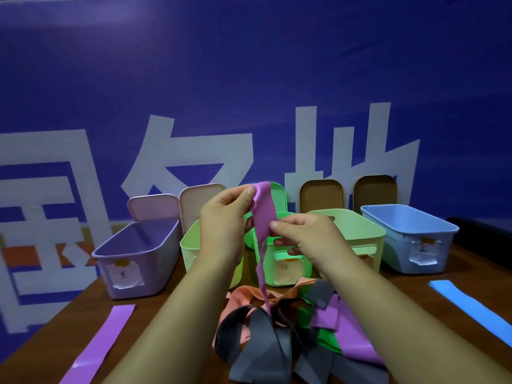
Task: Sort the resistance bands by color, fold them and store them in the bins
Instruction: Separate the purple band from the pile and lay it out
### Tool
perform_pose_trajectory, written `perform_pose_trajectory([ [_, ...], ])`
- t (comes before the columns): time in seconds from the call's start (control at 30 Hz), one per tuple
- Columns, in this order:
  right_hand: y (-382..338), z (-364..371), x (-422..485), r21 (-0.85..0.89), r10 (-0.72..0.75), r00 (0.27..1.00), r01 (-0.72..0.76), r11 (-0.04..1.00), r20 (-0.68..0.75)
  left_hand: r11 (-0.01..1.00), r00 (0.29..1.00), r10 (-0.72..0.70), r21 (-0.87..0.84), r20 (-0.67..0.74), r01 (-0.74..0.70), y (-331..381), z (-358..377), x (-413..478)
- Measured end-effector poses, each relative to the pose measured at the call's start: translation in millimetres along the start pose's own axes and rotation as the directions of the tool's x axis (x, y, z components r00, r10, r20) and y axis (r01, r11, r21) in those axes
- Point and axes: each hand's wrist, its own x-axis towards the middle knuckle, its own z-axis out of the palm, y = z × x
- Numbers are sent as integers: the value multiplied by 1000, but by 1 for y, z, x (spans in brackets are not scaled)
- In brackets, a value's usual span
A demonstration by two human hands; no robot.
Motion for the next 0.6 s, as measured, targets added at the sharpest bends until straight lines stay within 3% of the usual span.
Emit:
perform_pose_trajectory([
  [0.17, 4, 6, -3, 41, 36, 999, -36, 999, -5, 999, 998, -9, 40, -68, 12, -7, -8, 2],
  [0.33, 6, 11, -1, -152, -19, 999, 13, 988, -38, 988, 990, 105, 122, -98, -93, -8, -19, 4],
  [0.6, 3, 21, -4, -115, -120, 992, 115, 987, -36, 1000, 998, 24, 20, -58, -23, -13, -21, 2],
])
